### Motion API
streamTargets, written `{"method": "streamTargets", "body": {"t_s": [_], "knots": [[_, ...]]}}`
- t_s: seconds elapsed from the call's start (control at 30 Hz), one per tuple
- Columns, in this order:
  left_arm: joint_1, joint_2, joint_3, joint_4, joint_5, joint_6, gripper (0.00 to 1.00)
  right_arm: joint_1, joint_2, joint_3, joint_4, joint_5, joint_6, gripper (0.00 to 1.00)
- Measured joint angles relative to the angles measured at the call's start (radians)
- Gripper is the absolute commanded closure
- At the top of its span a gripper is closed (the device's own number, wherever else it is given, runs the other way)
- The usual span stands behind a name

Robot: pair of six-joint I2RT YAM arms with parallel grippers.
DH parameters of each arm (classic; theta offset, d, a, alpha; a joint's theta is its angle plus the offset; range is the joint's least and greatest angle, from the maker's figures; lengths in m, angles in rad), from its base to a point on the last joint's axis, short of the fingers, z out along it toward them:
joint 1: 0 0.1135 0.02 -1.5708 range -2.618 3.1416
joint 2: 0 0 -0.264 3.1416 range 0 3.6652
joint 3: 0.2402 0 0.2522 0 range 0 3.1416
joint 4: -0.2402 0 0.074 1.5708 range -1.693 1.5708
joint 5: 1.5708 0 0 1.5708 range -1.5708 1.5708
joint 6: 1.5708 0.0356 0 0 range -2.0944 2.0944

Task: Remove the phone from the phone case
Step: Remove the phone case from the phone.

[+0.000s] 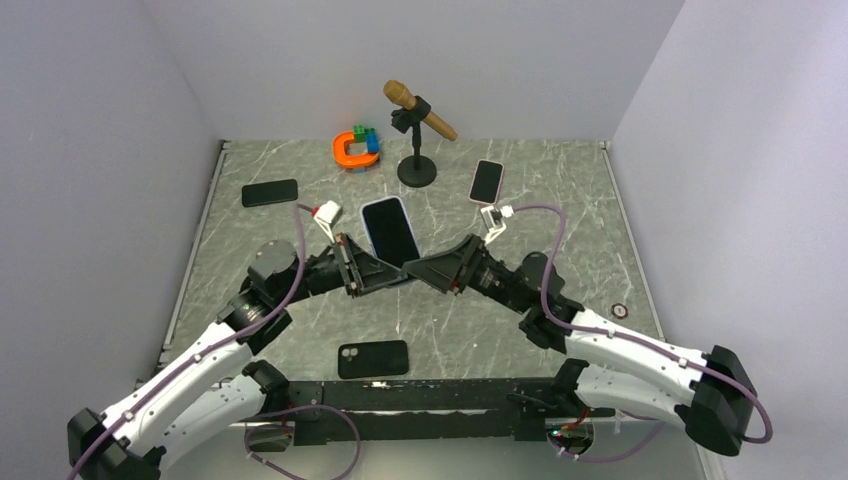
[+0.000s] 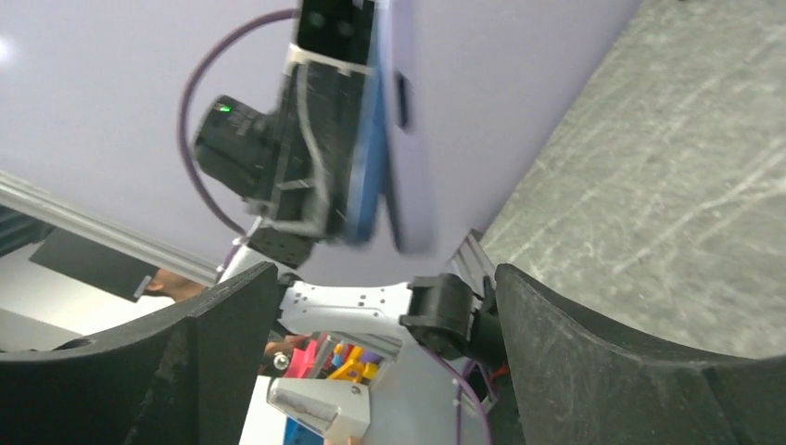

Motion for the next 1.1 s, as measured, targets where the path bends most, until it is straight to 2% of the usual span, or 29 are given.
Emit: {"method": "streamTargets", "body": {"t_s": [0.13, 0.17, 0.47, 0.6, 0.63, 0.8, 0.9, 1.1], "knots": [[0.013, -0.065, 0.000, -0.028, -0.083, -0.053, 1.00, 0.005, 0.014, -0.029, 0.011, 0.003, -0.007, 0.35], [0.013, -0.078, 0.000, -0.034, -0.098, -0.064, 1.00, 0.009, 0.026, -0.028, 0.026, -0.002, -0.012, 0.38], [0.016, -0.115, -0.001, -0.040, -0.154, -0.137, 1.00, 0.095, 0.189, 0.127, 0.078, -0.027, -0.064, 0.41], [0.017, -0.120, -0.001, -0.040, -0.154, -0.155, 1.00, 0.099, 0.230, 0.177, 0.085, -0.002, -0.075, 0.58], [0.017, -0.122, -0.001, -0.040, -0.155, -0.156, 1.00, 0.099, 0.239, 0.182, 0.087, 0.000, -0.076, 0.59], [0.025, -0.151, -0.006, -0.055, -0.171, -0.163, 1.00, 0.105, 0.261, 0.191, 0.126, 0.007, -0.079, 0.51], [0.025, -0.162, -0.006, -0.061, -0.170, -0.162, 1.00, 0.109, 0.261, 0.178, 0.143, 0.022, -0.079, 0.50], [0.028, -0.161, -0.014, -0.058, -0.177, -0.178, 1.00, 0.110, 0.260, 0.174, 0.145, 0.046, -0.087, 0.62]]}}
